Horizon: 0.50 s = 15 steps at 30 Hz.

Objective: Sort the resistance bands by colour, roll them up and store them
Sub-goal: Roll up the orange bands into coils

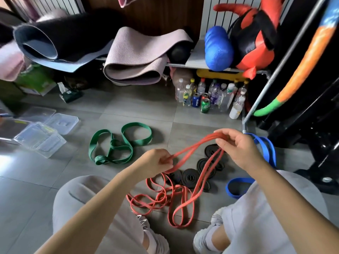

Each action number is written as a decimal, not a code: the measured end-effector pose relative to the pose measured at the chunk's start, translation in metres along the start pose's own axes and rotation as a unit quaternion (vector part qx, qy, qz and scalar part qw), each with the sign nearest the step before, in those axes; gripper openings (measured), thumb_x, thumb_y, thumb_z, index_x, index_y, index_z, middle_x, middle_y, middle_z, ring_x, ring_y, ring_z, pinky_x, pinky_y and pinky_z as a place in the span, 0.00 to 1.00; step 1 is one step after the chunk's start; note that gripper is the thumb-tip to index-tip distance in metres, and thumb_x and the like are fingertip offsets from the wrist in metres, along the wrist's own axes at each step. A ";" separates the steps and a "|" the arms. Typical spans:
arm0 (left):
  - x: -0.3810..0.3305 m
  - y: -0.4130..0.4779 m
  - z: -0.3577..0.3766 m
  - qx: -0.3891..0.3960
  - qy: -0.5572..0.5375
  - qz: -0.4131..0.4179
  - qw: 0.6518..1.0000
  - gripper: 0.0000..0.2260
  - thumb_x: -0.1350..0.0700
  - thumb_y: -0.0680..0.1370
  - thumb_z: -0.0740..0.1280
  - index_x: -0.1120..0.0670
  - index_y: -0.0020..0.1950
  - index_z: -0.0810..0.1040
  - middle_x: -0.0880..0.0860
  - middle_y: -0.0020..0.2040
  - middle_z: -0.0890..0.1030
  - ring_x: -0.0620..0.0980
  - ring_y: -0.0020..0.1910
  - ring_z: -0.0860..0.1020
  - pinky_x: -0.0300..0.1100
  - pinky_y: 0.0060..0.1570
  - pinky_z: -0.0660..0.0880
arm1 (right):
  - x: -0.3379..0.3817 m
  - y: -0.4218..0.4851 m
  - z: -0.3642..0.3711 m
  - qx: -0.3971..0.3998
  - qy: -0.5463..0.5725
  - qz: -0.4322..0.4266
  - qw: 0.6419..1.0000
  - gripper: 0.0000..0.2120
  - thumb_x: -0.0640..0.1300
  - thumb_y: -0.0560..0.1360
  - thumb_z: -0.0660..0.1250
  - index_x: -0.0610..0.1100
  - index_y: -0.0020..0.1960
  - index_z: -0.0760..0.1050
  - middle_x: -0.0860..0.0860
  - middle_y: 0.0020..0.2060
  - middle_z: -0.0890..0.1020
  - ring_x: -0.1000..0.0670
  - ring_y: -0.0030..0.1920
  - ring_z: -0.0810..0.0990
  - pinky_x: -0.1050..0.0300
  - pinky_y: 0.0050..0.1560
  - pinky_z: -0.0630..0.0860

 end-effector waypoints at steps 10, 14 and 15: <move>-0.069 -0.012 -0.009 -0.029 -0.057 0.089 0.994 0.05 0.58 0.69 0.75 0.51 0.42 0.84 0.44 0.36 0.80 0.38 0.35 0.76 0.30 0.39 0.72 | -0.036 -0.037 0.049 0.188 -0.241 0.060 0.950 0.20 0.48 0.66 0.75 0.48 0.57 0.78 0.54 0.48 0.76 0.55 0.46 0.78 0.60 0.53 0.71; -0.091 -0.012 -0.001 -0.035 -0.059 0.115 0.991 0.06 0.57 0.69 0.75 0.47 0.42 0.83 0.42 0.38 0.76 0.38 0.39 0.76 0.30 0.43 0.72 | -0.001 -0.038 0.047 0.105 -0.067 -0.005 0.992 0.12 0.43 0.68 0.75 0.59 0.39 0.78 0.64 0.31 0.76 0.62 0.32 0.74 0.68 0.37 0.66; -0.092 -0.012 -0.003 -0.037 -0.073 0.110 0.990 0.06 0.58 0.69 0.75 0.48 0.42 0.83 0.43 0.37 0.77 0.40 0.39 0.76 0.33 0.45 0.73 | 0.002 -0.038 0.045 0.098 -0.046 -0.007 0.994 0.12 0.42 0.69 0.75 0.59 0.37 0.78 0.65 0.30 0.76 0.62 0.32 0.73 0.68 0.37 0.66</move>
Point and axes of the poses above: each hand's wrist, its own y-axis towards the middle knuckle, its own z-axis out of the palm, x = y × z, the point moved 7 cm from there along y, towards the middle knuckle
